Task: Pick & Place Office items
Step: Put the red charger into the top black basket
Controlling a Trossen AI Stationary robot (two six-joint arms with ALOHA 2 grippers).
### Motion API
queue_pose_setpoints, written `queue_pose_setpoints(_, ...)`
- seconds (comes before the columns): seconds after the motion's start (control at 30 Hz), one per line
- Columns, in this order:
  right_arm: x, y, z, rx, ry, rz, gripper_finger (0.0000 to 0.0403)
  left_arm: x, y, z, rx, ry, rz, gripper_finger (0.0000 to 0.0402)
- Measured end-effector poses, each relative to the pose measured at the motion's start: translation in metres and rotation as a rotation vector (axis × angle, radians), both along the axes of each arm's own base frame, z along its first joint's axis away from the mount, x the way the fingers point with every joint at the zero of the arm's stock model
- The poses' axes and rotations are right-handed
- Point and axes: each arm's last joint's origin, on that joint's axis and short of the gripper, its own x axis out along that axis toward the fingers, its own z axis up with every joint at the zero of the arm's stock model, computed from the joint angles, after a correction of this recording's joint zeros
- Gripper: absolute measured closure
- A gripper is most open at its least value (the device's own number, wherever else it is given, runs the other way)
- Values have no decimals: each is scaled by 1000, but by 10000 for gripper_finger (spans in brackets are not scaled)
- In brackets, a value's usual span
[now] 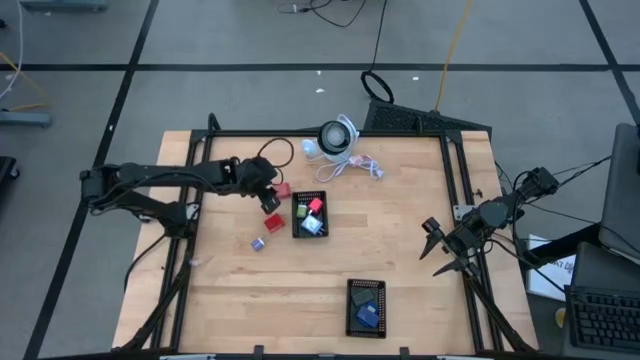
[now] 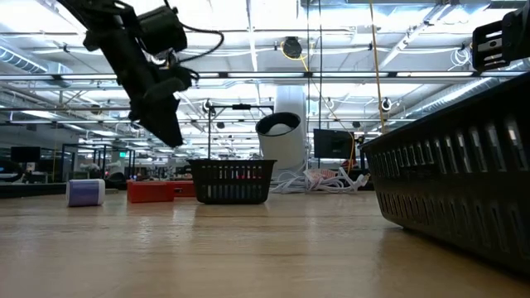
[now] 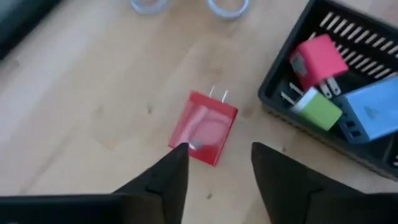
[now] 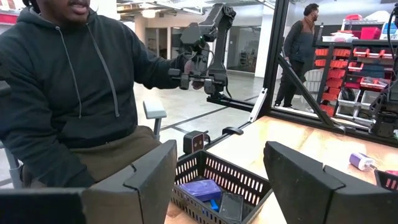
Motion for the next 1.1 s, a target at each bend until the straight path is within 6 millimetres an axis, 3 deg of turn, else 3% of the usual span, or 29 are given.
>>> queue_pose_setpoints(0.13, 0, 0, 0, 0, 0, 0, 175, 6, 8, -13, -16, 35, 1, 169)
queue_pose_setpoints(0.3, 0, 0, 0, 0, 0, 0, 174, 15, 13, -27, 80, 118, -146, 99)
queue_pose_setpoints(0.5, 0, 0, 0, 0, 0, 0, 173, 24, 15, -42, 120, 166, -253, 52)
queue_pose_setpoints(0.77, 0, 0, 0, 0, 0, 0, 173, 31, 18, -65, 118, 239, -303, 49)
queue_pose_setpoints(1.1, 0, 0, 0, 0, 0, 0, 173, 33, 23, -81, 10, 248, -285, 92)
